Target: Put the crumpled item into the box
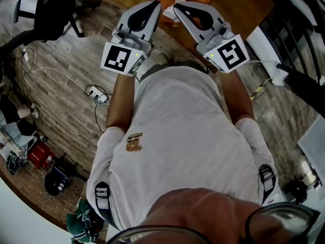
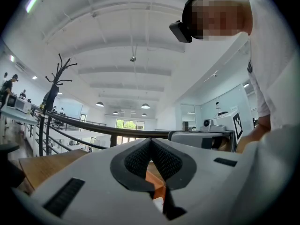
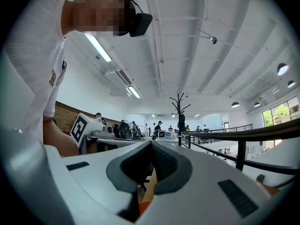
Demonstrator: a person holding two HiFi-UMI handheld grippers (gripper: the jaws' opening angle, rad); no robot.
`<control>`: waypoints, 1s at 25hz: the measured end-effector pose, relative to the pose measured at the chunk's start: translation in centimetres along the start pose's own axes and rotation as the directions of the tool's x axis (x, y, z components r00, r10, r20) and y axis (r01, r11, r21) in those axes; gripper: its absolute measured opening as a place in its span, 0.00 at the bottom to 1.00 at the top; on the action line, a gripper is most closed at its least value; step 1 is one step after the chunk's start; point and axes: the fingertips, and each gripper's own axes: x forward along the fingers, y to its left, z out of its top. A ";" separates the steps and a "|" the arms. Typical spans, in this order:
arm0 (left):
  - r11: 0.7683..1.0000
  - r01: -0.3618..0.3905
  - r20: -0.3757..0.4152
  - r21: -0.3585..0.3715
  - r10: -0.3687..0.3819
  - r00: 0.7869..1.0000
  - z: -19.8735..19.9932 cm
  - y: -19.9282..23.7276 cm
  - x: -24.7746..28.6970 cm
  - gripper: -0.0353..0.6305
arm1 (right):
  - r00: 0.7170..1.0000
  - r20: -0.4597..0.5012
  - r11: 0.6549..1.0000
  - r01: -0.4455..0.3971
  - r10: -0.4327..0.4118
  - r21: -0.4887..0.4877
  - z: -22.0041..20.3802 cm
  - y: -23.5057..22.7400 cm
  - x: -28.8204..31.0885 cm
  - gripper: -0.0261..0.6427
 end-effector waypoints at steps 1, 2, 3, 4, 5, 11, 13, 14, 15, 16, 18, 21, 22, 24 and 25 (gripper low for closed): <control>1.000 -0.001 0.000 0.001 0.001 1.000 0.0 -0.1 -0.1 0.08 | 1.000 0.006 1.000 0.002 -0.002 0.000 0.0 0.1 0.0 0.09; 1.000 -0.002 0.000 0.001 0.002 1.000 0.0 -0.1 -0.2 0.08 | 1.000 0.011 1.000 0.003 -0.003 0.000 0.1 0.1 -0.1 0.09; 1.000 -0.002 0.000 0.002 0.002 1.000 0.1 -0.3 -0.2 0.08 | 1.000 0.012 1.000 0.003 -0.003 0.000 0.2 0.2 -0.2 0.09; 1.000 -0.002 0.000 0.003 0.002 1.000 0.1 -0.5 -0.3 0.08 | 1.000 0.013 1.000 0.004 -0.004 -0.001 0.3 0.4 -0.3 0.09; 1.000 -0.002 0.000 0.004 0.002 1.000 0.2 -0.7 -0.4 0.08 | 1.000 0.013 1.000 0.004 -0.004 -0.003 0.3 0.5 -0.5 0.09; 1.000 0.001 0.006 0.004 -0.002 1.000 0.1 -1.0 -0.6 0.08 | 1.000 0.013 1.000 0.011 -0.011 -0.002 0.2 0.8 -0.9 0.09; 1.000 0.001 0.008 0.003 -0.001 1.000 0.2 -1.2 -0.7 0.08 | 1.000 0.012 1.000 0.015 -0.015 -0.003 0.2 0.8 -1.2 0.09; 1.000 0.000 0.010 0.003 0.000 1.000 0.2 -1.3 -0.8 0.08 | 1.000 0.012 1.000 0.016 -0.016 -0.004 0.2 0.9 -1.3 0.09; 1.000 -0.001 0.011 0.002 0.001 1.000 0.2 -1.4 -0.9 0.08 | 1.000 0.011 1.000 0.017 -0.017 -0.005 0.3 0.9 -1.4 0.09; 1.000 -0.002 0.012 0.001 0.002 1.000 0.3 -1.4 -0.9 0.08 | 1.000 0.009 1.000 0.018 -0.018 -0.005 0.2 0.9 -1.5 0.09; 1.000 -0.004 0.013 0.001 0.004 1.000 0.2 -1.5 -1.0 0.08 | 1.000 0.006 1.000 0.019 -0.019 -0.005 0.2 0.9 -1.5 0.09; 1.000 -0.007 0.015 0.003 0.007 1.000 0.2 -1.5 -1.2 0.08 | 1.000 0.007 1.000 0.019 -0.018 -0.007 0.1 1.1 -1.6 0.09; 1.000 -0.008 0.016 0.003 0.008 1.000 0.2 -1.6 -1.3 0.08 | 1.000 0.006 1.000 0.019 -0.019 -0.009 0.1 1.2 -1.6 0.09; 1.000 -0.009 0.016 0.004 0.009 1.000 0.3 -1.8 -1.5 0.08 | 1.000 0.005 1.000 0.020 -0.019 -0.012 0.2 1.4 -1.8 0.09; 1.000 -0.010 0.016 0.005 0.010 1.000 0.4 -1.8 -1.6 0.08 | 1.000 0.003 1.000 0.020 -0.020 -0.013 0.2 1.4 -1.8 0.09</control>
